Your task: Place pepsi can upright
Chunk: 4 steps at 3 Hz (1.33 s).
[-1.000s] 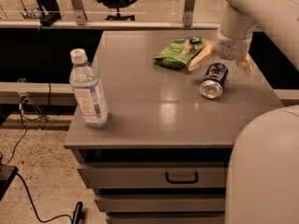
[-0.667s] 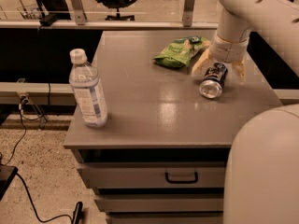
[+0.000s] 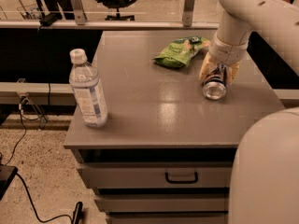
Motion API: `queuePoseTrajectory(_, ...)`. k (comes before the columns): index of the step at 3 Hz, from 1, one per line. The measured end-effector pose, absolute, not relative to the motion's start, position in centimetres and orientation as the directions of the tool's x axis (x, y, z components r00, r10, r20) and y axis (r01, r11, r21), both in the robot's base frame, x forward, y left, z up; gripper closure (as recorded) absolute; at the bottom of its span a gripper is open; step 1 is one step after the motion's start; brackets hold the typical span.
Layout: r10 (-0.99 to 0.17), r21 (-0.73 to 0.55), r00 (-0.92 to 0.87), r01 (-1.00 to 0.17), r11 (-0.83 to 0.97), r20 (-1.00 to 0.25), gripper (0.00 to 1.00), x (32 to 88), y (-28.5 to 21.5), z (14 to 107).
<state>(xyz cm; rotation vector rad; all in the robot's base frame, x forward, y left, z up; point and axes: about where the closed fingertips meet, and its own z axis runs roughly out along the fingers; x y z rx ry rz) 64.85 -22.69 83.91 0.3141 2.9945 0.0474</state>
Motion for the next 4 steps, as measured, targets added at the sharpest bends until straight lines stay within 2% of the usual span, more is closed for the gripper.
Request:
queuePoseTrajectory(1,0.126,0.128,-0.977,0.105,0.986,-0.171,0.88,64.7,-22.2,85.5)
queuePoseTrajectory(2,0.024,0.244,-0.965,-0.042,0.969,-0.262,1.00,64.2,-22.5,88.7)
queuePoseTrajectory(3,-0.019,0.356,-0.912,-0.178,0.918,-0.409,1.00,62.5,-23.5,92.1)
queuePoseTrajectory(4,-0.001,0.365,-0.891,-0.187,0.912,-0.453,1.00,62.6,-24.7,92.6)
